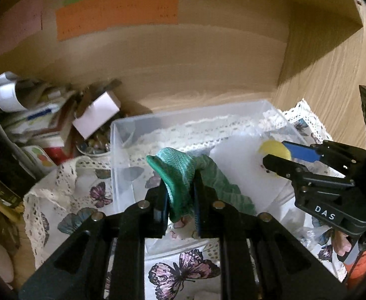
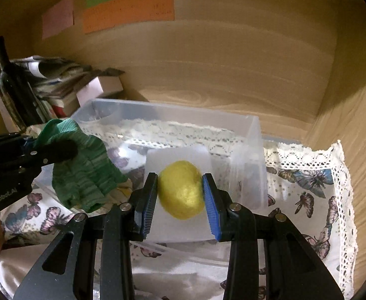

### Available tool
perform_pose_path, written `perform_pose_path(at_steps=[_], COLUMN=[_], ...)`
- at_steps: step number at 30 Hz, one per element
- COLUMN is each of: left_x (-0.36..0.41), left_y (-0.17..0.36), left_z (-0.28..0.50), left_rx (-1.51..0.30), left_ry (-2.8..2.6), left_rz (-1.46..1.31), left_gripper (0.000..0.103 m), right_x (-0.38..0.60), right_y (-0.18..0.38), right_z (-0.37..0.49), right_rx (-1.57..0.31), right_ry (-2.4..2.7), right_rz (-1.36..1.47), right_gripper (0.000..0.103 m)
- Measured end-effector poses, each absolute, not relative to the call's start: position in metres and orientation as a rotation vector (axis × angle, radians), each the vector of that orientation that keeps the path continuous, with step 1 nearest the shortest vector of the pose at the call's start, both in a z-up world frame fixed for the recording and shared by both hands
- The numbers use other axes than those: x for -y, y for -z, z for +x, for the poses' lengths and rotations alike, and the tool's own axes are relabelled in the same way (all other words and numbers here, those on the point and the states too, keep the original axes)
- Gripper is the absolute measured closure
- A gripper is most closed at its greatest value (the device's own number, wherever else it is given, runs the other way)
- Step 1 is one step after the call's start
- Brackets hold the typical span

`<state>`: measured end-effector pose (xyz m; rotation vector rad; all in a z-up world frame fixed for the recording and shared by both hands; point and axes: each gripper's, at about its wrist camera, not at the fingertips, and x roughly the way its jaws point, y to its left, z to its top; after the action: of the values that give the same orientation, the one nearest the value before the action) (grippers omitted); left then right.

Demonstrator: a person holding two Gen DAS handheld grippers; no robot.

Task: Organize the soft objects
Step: 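Set yellow ball on foam with right tool while left tool drops glove in box, then grasp bagged steel-wool scrubber with right tool while left tool grasps white drawstring pouch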

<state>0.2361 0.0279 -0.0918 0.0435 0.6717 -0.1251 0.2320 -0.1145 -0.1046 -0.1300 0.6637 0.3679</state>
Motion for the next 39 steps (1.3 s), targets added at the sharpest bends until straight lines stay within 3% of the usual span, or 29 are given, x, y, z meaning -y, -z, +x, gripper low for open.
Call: perform_pose_path(at_steps=[5,10,14,16,21,25,31,39], left_x=[-0.03,-0.031,-0.031,-0.029,-0.027,-0.028,-0.028,-0.031], left_y=[0.098,0.092,0.079,0.07,0.055,0.045,0.045,0.081], left_z=[0.238,0.226,0.209,0.199,0.178,0.159,0.138,0.123], left_rx=[-0.708,-0.682,-0.634,-0.602,-0.553,-0.521,-0.503,-0.606], left_ry=[0.11,0.097,0.08,0.063,0.064,0.08,0.061,0.078], left_rz=[0.05,0.06,0.081,0.096,0.101,0.083,0.089,0.079], left_gripper=[0.077,0.051,0.043,0.035,0.027,0.013,0.004,0.004], right_x=[0.114,0.114,0.119,0.122,0.127,0.131,0.132,0.131], right_y=[0.107,0.105,0.092,0.085,0.068,0.057,0.053,0.077], right_z=[0.232,0.229,0.218,0.211,0.191,0.171,0.144,0.128], right_rx=[-0.664,-0.665,-0.612,-0.585,-0.526,-0.487,-0.449,-0.499], right_ry=[-0.363,-0.367,-0.373,-0.377,-0.386,-0.4,-0.419,-0.442], right_rz=[-0.146,-0.16,-0.144,-0.142,-0.134,-0.13,-0.134,-0.112], right_gripper=[0.067,0.058,0.044,0.041,0.038,0.034,0.03,0.027])
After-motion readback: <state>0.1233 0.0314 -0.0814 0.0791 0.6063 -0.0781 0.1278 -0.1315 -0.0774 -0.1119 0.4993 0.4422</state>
